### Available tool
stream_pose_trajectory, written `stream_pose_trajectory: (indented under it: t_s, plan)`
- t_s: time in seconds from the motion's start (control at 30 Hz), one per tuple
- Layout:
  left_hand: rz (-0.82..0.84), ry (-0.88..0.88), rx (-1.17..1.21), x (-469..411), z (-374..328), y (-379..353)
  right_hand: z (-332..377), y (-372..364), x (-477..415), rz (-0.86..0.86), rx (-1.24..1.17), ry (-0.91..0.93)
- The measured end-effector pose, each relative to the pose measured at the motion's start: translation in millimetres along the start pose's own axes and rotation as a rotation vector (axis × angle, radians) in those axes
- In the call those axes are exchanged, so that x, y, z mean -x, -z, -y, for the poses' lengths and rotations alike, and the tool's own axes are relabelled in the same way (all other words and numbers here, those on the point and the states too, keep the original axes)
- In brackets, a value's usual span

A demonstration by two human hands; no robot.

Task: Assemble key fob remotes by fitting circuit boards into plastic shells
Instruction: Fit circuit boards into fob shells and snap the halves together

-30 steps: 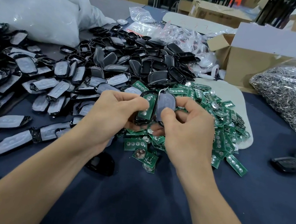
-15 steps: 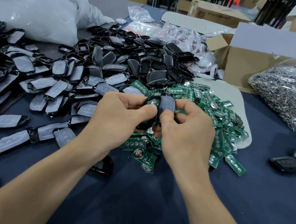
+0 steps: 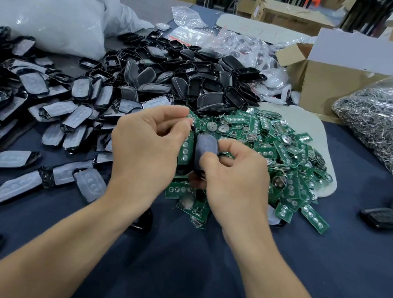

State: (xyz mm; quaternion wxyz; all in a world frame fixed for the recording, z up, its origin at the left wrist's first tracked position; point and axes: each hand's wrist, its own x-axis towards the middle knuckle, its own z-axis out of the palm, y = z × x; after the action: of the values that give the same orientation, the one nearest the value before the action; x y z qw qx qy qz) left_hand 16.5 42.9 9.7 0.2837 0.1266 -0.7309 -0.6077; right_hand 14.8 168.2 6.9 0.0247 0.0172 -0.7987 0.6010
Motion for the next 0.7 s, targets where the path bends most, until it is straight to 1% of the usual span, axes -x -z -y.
stream_pose_trajectory:
  t_s: [0.1, 0.17, 0.23, 0.27, 0.33, 0.4, 0.5, 0.6, 0.7]
  plan:
    - [0.065, 0.081, 0.062, 2.6, 3.1, -4.0, -2.3, -4.2, 1.2, -0.014, 0.013, -0.001]
    - [0.185, 0.226, 0.163, 3.5, 1.8, -5.9, -3.6, -4.1, 0.5, -0.064, -0.001, -0.005]
    - [0.323, 0.389, 0.317, 2.9, -2.6, -4.6, -4.1, -1.7, -2.3, -0.105, -0.031, -0.027]
    - [0.376, 0.430, 0.353, 1.9, -4.7, -2.5, -3.7, 0.2, -3.4, -0.116, -0.034, -0.030]
    - [0.460, 0.434, 0.295, -0.6, -7.3, 2.2, -2.4, 4.1, -4.4, -0.122, -0.018, -0.014]
    - [0.521, 0.397, 0.195, -2.6, -8.6, 6.4, -0.9, 6.5, -3.8, -0.118, 0.005, 0.006]
    - [0.616, 0.377, 0.096, -8.4, -8.7, 13.8, 0.3, 7.5, -4.0, -0.118, 0.084, 0.045]
    - [0.707, 0.422, 0.107, -14.9, -9.5, 22.7, 2.9, 7.8, -4.6, -0.112, 0.125, 0.080]
    - [0.774, 0.468, 0.165, -17.1, -12.9, 27.0, 5.0, 9.2, -4.5, -0.093, 0.117, 0.068]
